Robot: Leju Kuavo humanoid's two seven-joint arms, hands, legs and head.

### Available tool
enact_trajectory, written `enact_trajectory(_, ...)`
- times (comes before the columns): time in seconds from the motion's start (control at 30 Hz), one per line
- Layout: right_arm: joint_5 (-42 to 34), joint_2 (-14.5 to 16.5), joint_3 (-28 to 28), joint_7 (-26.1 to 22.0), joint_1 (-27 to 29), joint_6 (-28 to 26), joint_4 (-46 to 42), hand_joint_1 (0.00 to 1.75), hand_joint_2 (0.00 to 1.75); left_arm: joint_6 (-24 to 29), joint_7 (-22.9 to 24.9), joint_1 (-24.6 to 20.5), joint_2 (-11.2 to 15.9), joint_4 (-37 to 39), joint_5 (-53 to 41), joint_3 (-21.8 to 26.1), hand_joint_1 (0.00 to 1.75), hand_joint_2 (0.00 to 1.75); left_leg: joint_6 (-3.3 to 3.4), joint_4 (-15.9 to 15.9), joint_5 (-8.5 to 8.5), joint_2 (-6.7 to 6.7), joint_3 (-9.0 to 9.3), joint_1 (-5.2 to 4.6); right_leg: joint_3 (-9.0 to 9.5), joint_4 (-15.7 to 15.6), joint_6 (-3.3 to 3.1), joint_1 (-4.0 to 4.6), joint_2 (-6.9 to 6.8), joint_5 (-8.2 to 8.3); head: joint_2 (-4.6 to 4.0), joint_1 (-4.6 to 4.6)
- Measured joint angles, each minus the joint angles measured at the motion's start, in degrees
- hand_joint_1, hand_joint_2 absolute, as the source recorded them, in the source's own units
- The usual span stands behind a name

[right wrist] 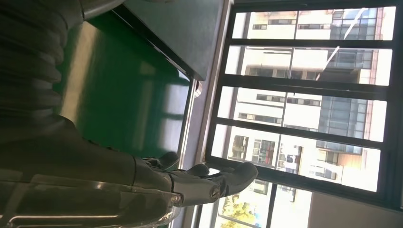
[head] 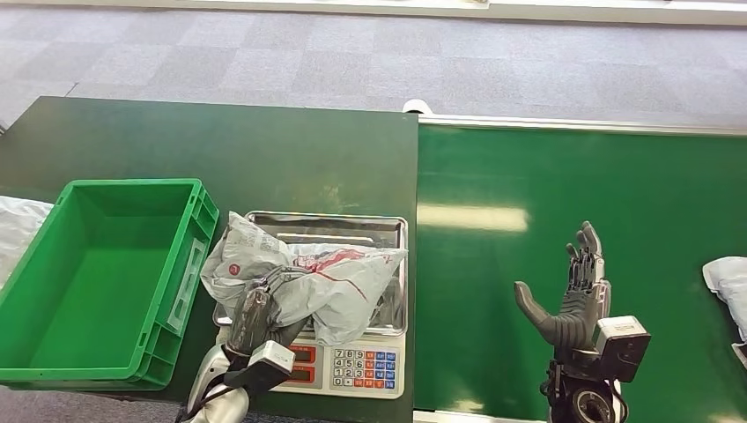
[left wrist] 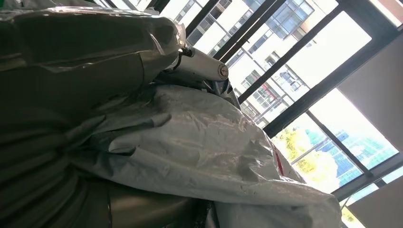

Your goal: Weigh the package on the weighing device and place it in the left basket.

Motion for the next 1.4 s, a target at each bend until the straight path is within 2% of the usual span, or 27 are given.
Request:
enact_trajectory(0.13, -0.56, 0.02, 0.01, -0.12, -0.05, -0.38, 0.03, 0.00, 1.75, 9.41, -1.10, 0.01, 1.37, -4.36, 8.88, -2.04, 1.75, 1.75, 0.00, 0.00, 0.00, 0.01, -0.05, 0.00, -0.04, 0.00, 0.00, 0.00, 0.02, 0.00, 0.00, -0.01)
enact_trajectory(0.23, -1.12, 0.02, 0.03, -0.20, -0.05, -0.80, 0.04, 0.00, 1.75, 11.93, -1.26, 0.18, 2.03, -9.76, 9.76, -2.25, 1.75, 1.75, 0.00, 0.00, 0.00, 0.01, -0.08, 0.01, -0.07, 0.01, 0.00, 0.01, 0.02, 0.00, 0.00, -0.01)
enact_trajectory(0.43, -1.74, 0.02, 0.08, -0.34, 0.28, -1.43, 0.04, 0.00, 1.75, 12.32, -1.38, 1.05, 1.21, -20.55, 7.10, 2.52, 1.75, 1.75, 0.00, 0.00, 0.00, 0.01, -0.10, 0.01, -0.09, 0.01, 0.00, 0.01, 0.04, 0.00, 0.00, -0.01)
enact_trajectory(0.6, -1.91, -0.11, 0.09, -0.51, 0.91, -1.64, 0.04, 0.00, 1.75, 12.35, -1.43, 1.89, -1.57, -29.21, -2.29, 10.84, 1.75, 1.75, 0.00, 0.00, 0.00, 0.02, -0.10, 0.02, -0.10, 0.01, 0.00, 0.01, 0.04, 0.00, 0.00, 0.00)
enact_trajectory(0.7, -1.92, -0.29, 0.11, -0.60, 1.49, -1.66, 0.01, 0.00, 1.75, 12.35, -1.47, 2.21, -3.02, -32.99, -2.88, 15.24, 1.75, 1.75, 0.00, 0.00, 0.00, 0.02, -0.10, 0.02, -0.10, 0.01, 0.00, 0.01, 0.04, 0.00, 0.00, 0.00)
enact_trajectory(0.93, -1.92, -0.45, 0.18, -0.63, 2.09, -1.67, -0.02, 0.00, 1.75, 12.35, -1.47, 3.13, -4.50, -36.84, -1.06, 19.04, 1.75, 1.75, 0.00, 0.00, 0.00, 0.02, -0.10, 0.01, -0.09, 0.01, 0.00, 0.01, 0.04, 0.00, 0.00, 0.00)
enact_trajectory(1.1, -1.92, -0.71, 0.55, -0.63, 2.07, -1.67, -0.02, 0.00, 1.75, 12.35, -1.47, 2.91, -6.08, -40.25, -6.58, 23.20, 1.75, 1.75, 0.00, 0.00, 0.00, 0.02, -0.10, 0.01, -0.10, 0.01, 0.00, 0.01, 0.04, 0.00, 0.00, 0.00)
enact_trajectory(1.3, -1.92, -0.81, 0.64, -0.63, 2.06, -1.67, -0.02, 0.00, 1.75, 12.35, -1.47, 2.83, -7.00, -41.83, -7.18, 25.43, 1.75, 1.75, 0.00, 0.00, 0.00, 0.02, -0.10, 0.02, -0.10, 0.01, 0.00, 0.01, 0.04, 0.00, 0.00, 0.00)
enact_trajectory(1.4, -1.92, -0.85, 0.71, -0.63, 2.08, -1.67, -0.02, 0.00, 1.75, 12.35, -1.47, 2.56, -7.56, -42.47, -12.98, 26.80, 1.75, 1.75, 0.00, 0.00, 0.00, 0.02, -0.09, 0.01, -0.10, 0.01, 0.00, 0.01, 0.04, 0.00, 0.00, 0.00)
